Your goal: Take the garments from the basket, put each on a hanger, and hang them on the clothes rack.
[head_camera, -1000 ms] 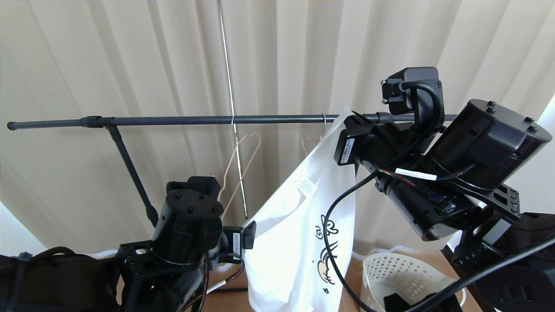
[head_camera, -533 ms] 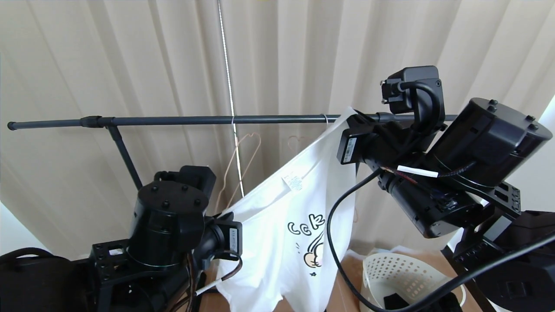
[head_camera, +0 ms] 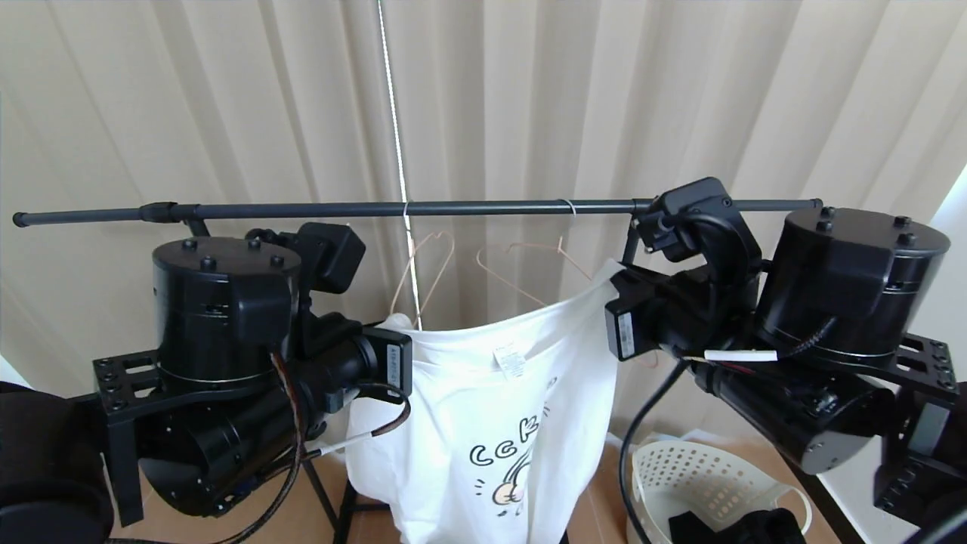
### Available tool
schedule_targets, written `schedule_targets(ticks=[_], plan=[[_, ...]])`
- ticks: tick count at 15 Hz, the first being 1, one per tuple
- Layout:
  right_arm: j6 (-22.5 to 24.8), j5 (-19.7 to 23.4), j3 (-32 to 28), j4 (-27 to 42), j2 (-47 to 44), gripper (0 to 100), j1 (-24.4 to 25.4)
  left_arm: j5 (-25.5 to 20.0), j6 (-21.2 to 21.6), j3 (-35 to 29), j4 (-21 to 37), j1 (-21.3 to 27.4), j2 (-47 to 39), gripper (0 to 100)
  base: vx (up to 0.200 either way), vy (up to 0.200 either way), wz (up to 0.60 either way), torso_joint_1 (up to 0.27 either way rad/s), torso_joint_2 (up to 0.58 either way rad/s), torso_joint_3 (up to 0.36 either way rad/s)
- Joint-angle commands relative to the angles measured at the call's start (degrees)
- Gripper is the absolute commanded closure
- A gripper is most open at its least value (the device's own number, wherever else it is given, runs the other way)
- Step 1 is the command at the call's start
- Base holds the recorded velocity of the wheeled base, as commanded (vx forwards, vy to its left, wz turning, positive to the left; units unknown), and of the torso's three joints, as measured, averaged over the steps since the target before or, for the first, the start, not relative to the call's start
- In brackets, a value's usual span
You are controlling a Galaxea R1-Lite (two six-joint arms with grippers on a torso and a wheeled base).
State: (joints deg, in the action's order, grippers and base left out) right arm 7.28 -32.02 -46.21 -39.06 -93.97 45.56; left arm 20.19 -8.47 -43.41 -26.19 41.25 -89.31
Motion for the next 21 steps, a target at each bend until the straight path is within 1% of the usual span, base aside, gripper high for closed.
schedule_targets(ticks=[1, 2, 3, 4, 6, 7, 9, 11, 14, 18, 21], plan=[[-3.5, 0.0, -1.2, 10.1, 6.3, 100, 2.7, -2.6, -0.1, -3.3, 2.6, -1.4, 0.6, 100, 0.000, 0.000, 0.00, 0.000, 0.00, 0.000], [-5.6, 0.0, -2.9, 14.1, 6.5, 100, 3.2, -4.5, -0.2, -5.0, 4.6, -2.1, 0.5, 100, 0.000, 0.000, 0.00, 0.000, 0.00, 0.000], [-6.6, 0.0, -3.6, 16.0, 6.7, 100, 3.5, -5.4, -0.3, -6.0, 5.6, -2.4, 0.5, 100, 0.000, 0.000, 0.00, 0.000, 0.00, 0.000], [-8.3, 0.0, -5.1, 21.0, 7.0, 100, 4.4, -6.9, -0.9, -8.4, 8.2, -2.8, 0.4, 100, 0.000, 0.000, 0.00, 0.000, 0.00, 0.000], [-10.4, 0.0, -7.3, 26.1, 7.0, 100, 4.5, -7.4, -2.2, -11.3, 11.2, -3.0, 0.2, 100, 0.000, 0.000, 0.00, 0.000, 0.00, 0.000], [-12.6, -0.1, -9.5, 28.7, 6.6, 100, 4.5, -7.5, -3.0, -11.6, 12.1, -3.0, 0.4, 100, 0.000, 0.000, 0.00, 0.000, 0.00, 0.000], [-13.9, 0.0, -11.1, 31.6, 6.3, 100, 4.5, -7.5, -3.1, -11.3, 12.1, -2.9, 0.3, 100, 0.000, 0.000, 0.00, 0.000, 0.00, 0.000], [-13.9, -0.1, -11.2, 32.5, 6.5, 100, 4.5, -7.5, -3.1, -11.8, 12.0, -2.9, 0.1, 100, 0.000, 0.000, 0.00, 0.000, 0.00, 0.000], [-13.8, -0.1, -10.8, 38.2, 7.0, 100, 4.7, -7.6, -3.7, -14.8, 11.9, -3.1, -2.7, 100, 0.000, 0.000, 0.00, 0.000, 0.00, 0.000], [-14.0, 0.0, -10.4, 44.9, 8.3, 100, 11.2, -14.8, -3.7, -22.5, 12.1, -4.0, -6.4, 100, 0.000, 0.000, 0.00, 0.000, 0.00, 0.000], [-17.2, 0.0, -10.7, 47.1, 7.5, 100, 18.7, -19.4, -3.4, -28.0, 12.1, -5.7, -9.6, 100, 0.000, 0.000, 0.00, 0.000, 0.00, 0.000]])
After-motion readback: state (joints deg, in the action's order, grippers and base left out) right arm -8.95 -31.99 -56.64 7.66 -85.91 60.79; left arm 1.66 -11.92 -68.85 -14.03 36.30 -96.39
